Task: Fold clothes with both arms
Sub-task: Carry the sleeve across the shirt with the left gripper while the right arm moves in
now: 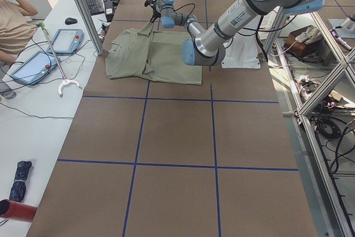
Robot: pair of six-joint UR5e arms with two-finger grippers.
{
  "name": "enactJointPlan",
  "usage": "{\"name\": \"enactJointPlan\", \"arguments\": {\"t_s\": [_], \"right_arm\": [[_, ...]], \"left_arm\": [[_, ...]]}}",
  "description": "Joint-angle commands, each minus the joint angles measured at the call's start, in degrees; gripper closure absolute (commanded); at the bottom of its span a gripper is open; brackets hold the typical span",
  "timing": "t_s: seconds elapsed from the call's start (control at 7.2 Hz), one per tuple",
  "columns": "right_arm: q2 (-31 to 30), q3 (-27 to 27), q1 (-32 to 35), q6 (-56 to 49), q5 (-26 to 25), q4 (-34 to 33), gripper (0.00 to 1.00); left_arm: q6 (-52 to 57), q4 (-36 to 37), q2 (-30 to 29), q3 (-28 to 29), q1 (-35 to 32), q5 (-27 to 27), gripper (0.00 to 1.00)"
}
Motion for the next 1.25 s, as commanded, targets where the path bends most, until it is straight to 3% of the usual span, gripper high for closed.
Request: {"name": "enactJointPlan", "arguments": {"t_s": [0.0,0.14,0.42,0.69,0.83,0.97,1.11], "right_arm": [[0.03,-0.01,0.0,0.0,0.0,0.0,0.0],[0.21,-0.09,0.0,0.0,0.0,0.0,0.0],[1.43,0.08,-0.35,0.09,0.08,0.09,0.0],[7.56,-2.01,-3.14,0.96,0.08,0.09,0.0],[12.73,-4.38,-5.69,2.53,-0.18,0.09,0.0],[15.39,-5.27,-10.06,9.08,-3.57,0.09,0.0],[18.81,-6.58,-14.81,16.01,-10.05,0.09,0.0]], "left_arm": [[1.38,-1.87,0.97,0.03,1.51,0.48,0.81],[1.38,-2.74,1.85,-0.4,1.43,0.48,0.01],[1.47,-2.59,2.03,-1.62,0.3,-0.3,0.0],[1.47,11.14,2.9,-6.17,-4.34,-8.26,0.0],[1.47,14.61,6.04,-9.69,-6.37,-10.65,0.0],[2.08,19.35,11.21,-16.07,-9.61,-15.38,0.0],[7.65,23.92,17.18,-24.23,-12.6,-18.56,0.0]]}}
